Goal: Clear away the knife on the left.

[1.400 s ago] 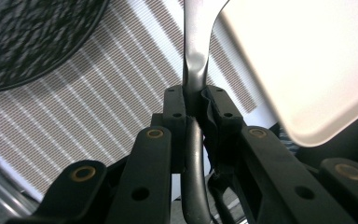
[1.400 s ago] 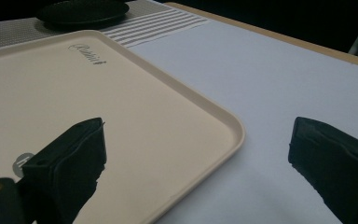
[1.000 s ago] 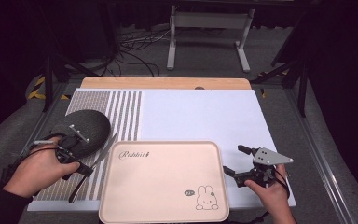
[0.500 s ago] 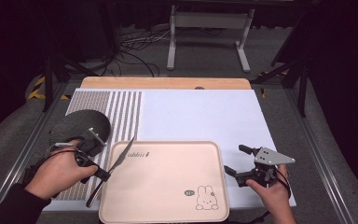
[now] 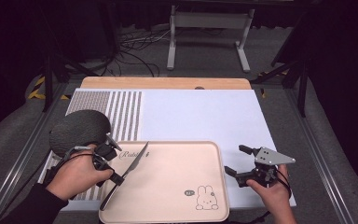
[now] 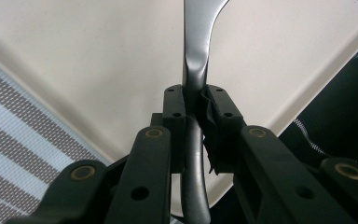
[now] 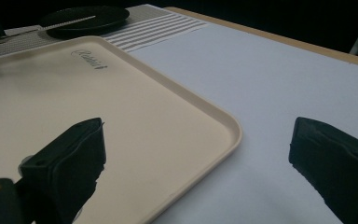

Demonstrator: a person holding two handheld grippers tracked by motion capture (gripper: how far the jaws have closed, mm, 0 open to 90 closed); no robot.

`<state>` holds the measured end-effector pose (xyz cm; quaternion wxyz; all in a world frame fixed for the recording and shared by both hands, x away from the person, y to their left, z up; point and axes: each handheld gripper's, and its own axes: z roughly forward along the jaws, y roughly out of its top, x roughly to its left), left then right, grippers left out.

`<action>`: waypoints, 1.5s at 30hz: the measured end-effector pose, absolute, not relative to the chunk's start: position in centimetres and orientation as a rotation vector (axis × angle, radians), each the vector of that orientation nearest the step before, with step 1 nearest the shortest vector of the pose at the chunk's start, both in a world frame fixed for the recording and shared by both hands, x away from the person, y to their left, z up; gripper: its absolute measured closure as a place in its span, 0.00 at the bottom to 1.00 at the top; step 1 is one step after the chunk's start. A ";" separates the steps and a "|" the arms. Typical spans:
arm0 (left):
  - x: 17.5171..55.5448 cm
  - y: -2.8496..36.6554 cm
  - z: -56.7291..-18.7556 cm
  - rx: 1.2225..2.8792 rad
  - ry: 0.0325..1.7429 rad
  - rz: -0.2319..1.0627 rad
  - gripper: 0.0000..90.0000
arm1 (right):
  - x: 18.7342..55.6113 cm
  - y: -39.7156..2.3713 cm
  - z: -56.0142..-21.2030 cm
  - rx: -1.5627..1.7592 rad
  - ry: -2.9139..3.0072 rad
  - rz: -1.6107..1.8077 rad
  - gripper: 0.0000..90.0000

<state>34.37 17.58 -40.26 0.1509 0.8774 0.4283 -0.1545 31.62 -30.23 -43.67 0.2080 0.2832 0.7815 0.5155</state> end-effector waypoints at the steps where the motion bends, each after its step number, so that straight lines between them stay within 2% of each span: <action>1: 34.4 17.4 -40.4 2.514 1.231 -0.447 0.89 | 31.6 -30.2 -43.7 0.789 2.175 1.437 0.05; 18: 34.7 15.6 -42.4 2.552 1.242 -0.478 0.89 | 31.6 -30.4 -43.7 0.794 2.171 1.473 0.05; 45: 34.8 15.4 -44.2 2.587 1.330 -0.542 0.89 | 31.6 -30.6 -43.6 0.795 2.156 1.488 0.05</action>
